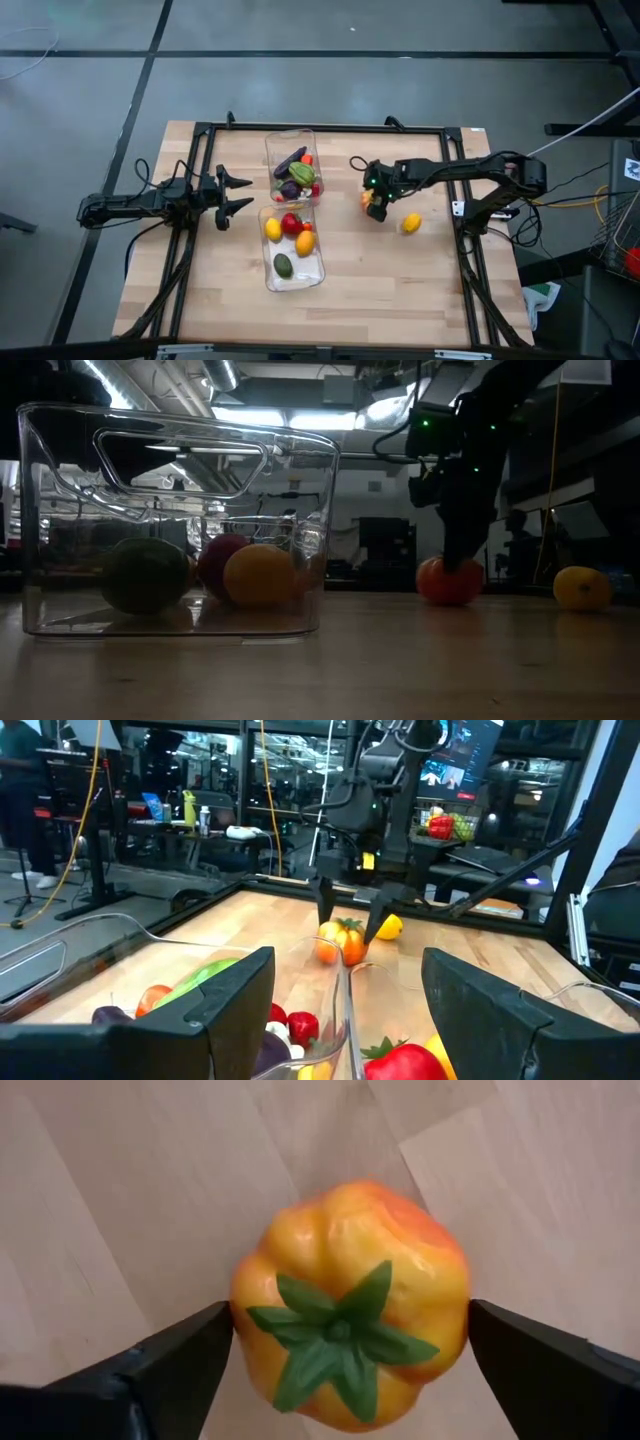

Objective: Sort produce into baskets
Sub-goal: Put the yellow pumpkin into the bottom transparent bin

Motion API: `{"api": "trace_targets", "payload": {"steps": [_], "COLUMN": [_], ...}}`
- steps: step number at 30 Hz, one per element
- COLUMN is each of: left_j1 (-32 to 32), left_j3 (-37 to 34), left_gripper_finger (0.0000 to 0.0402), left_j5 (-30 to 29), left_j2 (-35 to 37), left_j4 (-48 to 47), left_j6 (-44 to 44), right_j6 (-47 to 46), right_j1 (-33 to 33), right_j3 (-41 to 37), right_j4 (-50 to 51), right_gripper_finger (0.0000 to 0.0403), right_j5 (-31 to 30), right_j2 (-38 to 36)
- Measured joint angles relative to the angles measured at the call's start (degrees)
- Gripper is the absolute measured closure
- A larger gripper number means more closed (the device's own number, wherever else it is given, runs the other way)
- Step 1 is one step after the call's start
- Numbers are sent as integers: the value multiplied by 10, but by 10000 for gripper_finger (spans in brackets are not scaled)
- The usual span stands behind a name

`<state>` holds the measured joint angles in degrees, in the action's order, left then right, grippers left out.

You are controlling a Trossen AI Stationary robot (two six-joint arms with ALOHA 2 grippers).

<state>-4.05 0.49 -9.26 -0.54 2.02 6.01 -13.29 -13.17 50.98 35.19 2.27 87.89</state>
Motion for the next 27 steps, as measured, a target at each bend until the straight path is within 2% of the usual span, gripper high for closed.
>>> {"api": "trace_targets", "payload": {"steps": [9, 21, 27], "left_j1": [0, 0, 0], "left_j3": [0, 0, 0], "left_gripper_finger": [151, 151, 151], "left_j5": [0, 2, 2], "left_j2": [0, 0, 0], "left_j4": [0, 0, 0], "left_j6": [0, 0, 0], "right_j6": [-1, -3, -17], "right_j1": [0, 0, 0], "right_j3": [-17, -18, -18], "right_j4": [-31, -54, -57], "right_gripper_finger": [5, 56, 55], "right_j5": [4, 15, 32], "right_j2": [0, 1, 1]}}
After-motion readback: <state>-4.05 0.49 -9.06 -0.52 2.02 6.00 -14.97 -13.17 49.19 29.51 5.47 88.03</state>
